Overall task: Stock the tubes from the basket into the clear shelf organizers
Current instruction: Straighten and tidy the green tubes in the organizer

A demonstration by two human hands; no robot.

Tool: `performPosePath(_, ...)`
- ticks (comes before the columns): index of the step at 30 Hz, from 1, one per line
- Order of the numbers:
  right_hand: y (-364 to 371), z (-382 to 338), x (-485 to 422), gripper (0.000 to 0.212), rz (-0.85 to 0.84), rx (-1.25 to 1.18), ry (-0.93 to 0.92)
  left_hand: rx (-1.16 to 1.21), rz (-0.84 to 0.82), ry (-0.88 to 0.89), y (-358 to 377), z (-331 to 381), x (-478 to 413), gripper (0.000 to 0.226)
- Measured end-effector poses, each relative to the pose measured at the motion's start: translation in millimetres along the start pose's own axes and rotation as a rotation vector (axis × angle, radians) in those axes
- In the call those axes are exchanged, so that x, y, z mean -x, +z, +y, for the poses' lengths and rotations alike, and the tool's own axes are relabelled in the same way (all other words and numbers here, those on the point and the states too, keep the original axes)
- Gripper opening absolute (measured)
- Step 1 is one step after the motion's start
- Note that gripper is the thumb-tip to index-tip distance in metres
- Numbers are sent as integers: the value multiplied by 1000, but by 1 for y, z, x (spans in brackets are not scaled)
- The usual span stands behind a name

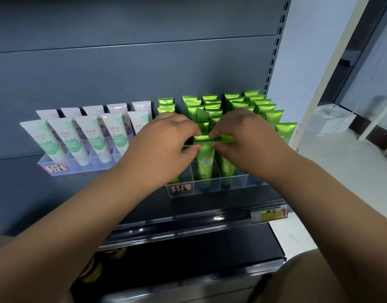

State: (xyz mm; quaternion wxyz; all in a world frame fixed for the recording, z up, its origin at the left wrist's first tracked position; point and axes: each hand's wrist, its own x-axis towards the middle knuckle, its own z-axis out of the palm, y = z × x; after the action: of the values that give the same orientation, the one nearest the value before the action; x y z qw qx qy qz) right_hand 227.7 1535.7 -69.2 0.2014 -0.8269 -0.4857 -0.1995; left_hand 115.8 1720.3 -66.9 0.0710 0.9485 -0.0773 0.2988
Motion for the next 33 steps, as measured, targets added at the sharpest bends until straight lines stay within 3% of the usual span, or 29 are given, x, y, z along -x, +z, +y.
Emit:
performPosePath(8,8,-5,-8,19,-32,-4,6,-22,-104,-23,9,3,-12,7)
performPosePath(23,14,-10,-12,6,7,-80,7,61,-96,-76,5,0,-9,10)
performPosePath(29,8,-6,-19,19,76,-153,-4,87,-39,-127,-7,-1,-16,8)
performPosePath(33,-4,5,-22,14,128,-149,90,101,-44,-192,-14,-8,-28,6)
